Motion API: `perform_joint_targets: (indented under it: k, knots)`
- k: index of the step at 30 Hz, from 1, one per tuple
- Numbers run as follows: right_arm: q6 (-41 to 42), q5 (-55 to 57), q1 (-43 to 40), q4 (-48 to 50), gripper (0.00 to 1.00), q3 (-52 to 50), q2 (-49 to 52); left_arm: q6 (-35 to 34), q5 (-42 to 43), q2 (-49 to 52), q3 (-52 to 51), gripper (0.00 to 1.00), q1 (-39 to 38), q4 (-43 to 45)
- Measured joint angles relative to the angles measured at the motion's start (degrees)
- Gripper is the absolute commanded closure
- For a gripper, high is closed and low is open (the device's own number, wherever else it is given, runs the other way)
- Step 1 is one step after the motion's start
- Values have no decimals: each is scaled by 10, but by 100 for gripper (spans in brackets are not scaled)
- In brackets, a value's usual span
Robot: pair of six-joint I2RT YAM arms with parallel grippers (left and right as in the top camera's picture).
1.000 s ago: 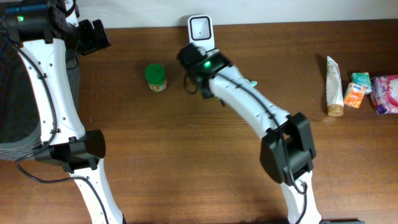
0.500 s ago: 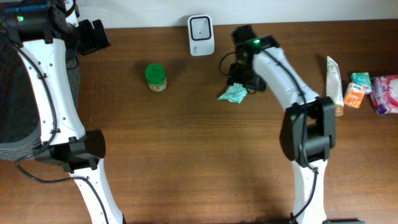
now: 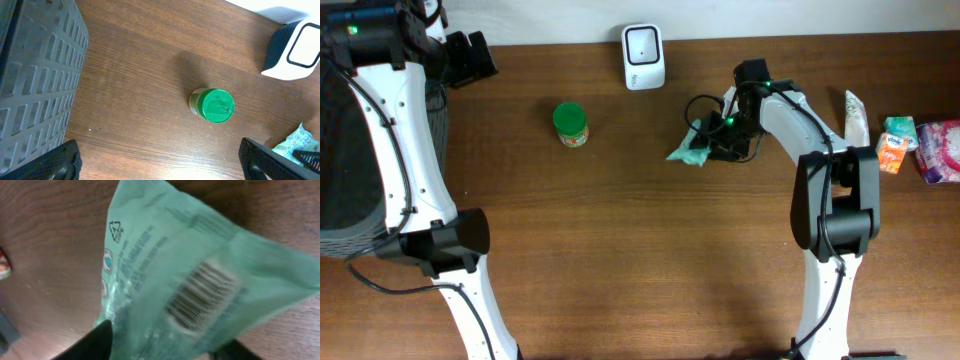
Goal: Scan the item barcode
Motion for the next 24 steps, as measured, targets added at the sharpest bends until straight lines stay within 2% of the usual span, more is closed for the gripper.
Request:
perform_joint_targets:
  k: [4, 7, 8, 9, 12, 13, 16, 19, 20, 21, 23, 24]
  knots:
    - [-1, -13, 0, -8, 96, 3, 0, 0, 0, 0, 0, 1, 0, 0]
    - [-20, 30, 1, -107, 96, 56, 3, 0, 0, 0, 0, 1, 0, -1]
    - [-27, 90, 5, -172, 96, 108, 5, 0, 0, 0, 0, 1, 0, -1]
    - [-30, 121, 10, -194, 96, 138, 4, 0, 0, 0, 0, 1, 0, 0]
    - [-25, 305, 53, -294, 96, 221, 3, 0, 0, 0, 0, 1, 0, 0]
    - [-1, 393, 82, -317, 96, 224, 3, 0, 0, 0, 0, 1, 0, 0]
    - [64, 555, 140, -325, 95, 179, 4, 0, 0, 0, 0, 1, 0, 0]
    - [91, 612, 161, -318, 92, 145, 40, 0, 0, 0, 0, 1, 0, 0]
    - [92, 619, 164, -317, 90, 143, 51, 0, 0, 0, 0, 1, 0, 0]
    - [94, 640, 173, -310, 82, 143, 69, 0, 0, 0, 0, 1, 0, 0]
    - [97, 647, 186, -308, 74, 143, 75, 0, 0, 0, 0, 1, 0, 0]
    - [98, 648, 198, -303, 60, 143, 76, 0, 0, 0, 0, 1, 0, 0]
